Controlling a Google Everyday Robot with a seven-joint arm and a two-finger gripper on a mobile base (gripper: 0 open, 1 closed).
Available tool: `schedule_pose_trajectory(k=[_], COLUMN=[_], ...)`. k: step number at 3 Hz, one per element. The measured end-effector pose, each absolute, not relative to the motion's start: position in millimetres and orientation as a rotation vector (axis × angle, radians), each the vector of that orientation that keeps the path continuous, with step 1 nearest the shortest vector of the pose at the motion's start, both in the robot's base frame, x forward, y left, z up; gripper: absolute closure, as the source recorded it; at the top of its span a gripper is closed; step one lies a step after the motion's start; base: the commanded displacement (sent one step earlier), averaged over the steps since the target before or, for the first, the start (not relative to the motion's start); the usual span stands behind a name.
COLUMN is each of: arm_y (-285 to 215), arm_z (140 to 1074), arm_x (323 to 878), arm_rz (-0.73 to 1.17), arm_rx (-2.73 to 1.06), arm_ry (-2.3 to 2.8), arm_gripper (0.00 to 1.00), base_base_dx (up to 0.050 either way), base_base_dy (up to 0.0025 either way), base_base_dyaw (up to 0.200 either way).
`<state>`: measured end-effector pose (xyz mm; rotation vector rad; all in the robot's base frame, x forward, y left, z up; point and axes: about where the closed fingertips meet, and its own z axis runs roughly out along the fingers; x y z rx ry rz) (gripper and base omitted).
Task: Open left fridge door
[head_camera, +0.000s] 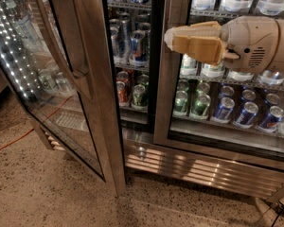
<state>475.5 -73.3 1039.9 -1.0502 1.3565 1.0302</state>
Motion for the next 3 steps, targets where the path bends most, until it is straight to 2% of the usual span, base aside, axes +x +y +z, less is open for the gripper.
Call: schedule_pose_trajectory(k=[3], arm_y=[-73.3], arm_z=[1039.9], arm_x=[475.5], arm_rz=[1.03], arm_rx=[-1.05], arm_ry=[1.356], arm_gripper=[1.0], base_base_dx=[0.0], base_base_dy=[0.00009], base_base_dyaw=[0.19])
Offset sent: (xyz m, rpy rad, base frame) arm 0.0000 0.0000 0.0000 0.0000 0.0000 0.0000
